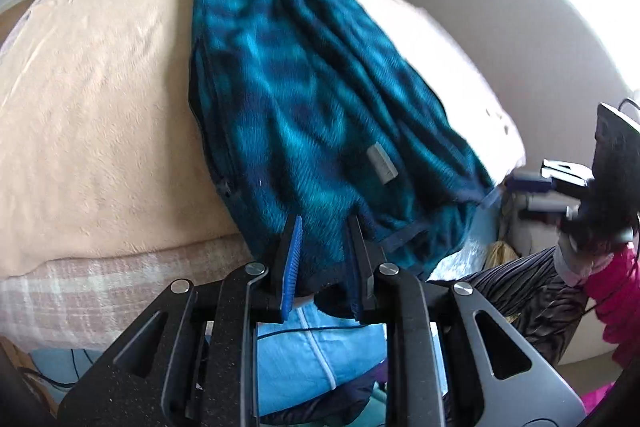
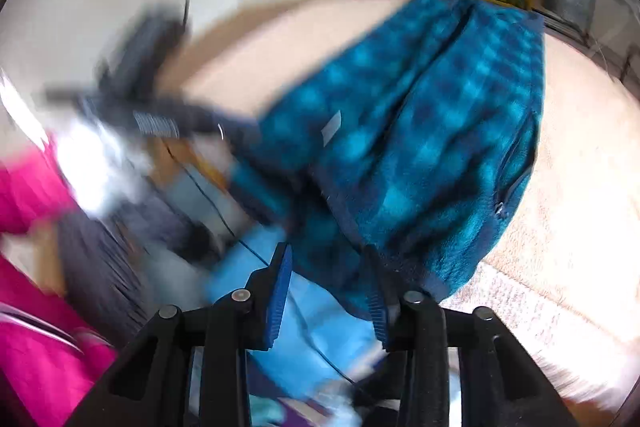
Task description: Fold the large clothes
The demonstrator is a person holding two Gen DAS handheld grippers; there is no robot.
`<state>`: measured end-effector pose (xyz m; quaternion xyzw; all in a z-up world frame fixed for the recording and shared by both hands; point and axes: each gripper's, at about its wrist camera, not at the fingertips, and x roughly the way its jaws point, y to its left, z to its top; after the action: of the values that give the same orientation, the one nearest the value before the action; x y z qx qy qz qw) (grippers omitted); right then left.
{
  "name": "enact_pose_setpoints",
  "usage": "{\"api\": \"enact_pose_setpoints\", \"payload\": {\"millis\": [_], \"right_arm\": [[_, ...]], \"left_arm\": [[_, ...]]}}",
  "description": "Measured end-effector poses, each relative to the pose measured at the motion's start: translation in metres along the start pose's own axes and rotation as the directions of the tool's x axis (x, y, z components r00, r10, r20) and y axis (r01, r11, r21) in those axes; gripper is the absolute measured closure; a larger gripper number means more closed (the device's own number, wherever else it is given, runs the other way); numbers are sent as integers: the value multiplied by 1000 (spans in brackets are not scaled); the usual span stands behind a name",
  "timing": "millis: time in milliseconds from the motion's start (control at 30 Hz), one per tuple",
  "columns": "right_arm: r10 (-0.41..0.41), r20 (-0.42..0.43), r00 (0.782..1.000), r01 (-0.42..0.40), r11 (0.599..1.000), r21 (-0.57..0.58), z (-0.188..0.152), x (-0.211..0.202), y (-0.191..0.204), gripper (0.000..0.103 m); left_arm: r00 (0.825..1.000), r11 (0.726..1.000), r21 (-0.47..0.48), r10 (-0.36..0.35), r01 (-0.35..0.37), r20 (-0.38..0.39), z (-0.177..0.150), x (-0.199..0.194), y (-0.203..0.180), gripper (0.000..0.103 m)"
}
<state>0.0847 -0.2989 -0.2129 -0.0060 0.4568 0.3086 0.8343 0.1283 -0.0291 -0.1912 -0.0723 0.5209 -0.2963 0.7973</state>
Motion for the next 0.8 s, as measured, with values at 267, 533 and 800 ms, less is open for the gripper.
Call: {"api": "enact_pose_setpoints", "payload": {"millis": [267, 533, 800], "right_arm": [[-79, 13, 997, 77, 995, 70, 32, 57, -14, 76], [-132, -78, 988, 128, 991, -45, 21, 83, 1, 73], [-109, -2, 994, 105, 949, 298, 0, 8, -80, 34]], "left_arm": [[998, 998, -49, 50, -48, 47, 15, -6, 13, 79], [1000, 980, -200, 4, -2, 9, 10, 6, 49, 63], [992, 937, -336, -118, 99, -36, 3, 23, 66, 48]]}}
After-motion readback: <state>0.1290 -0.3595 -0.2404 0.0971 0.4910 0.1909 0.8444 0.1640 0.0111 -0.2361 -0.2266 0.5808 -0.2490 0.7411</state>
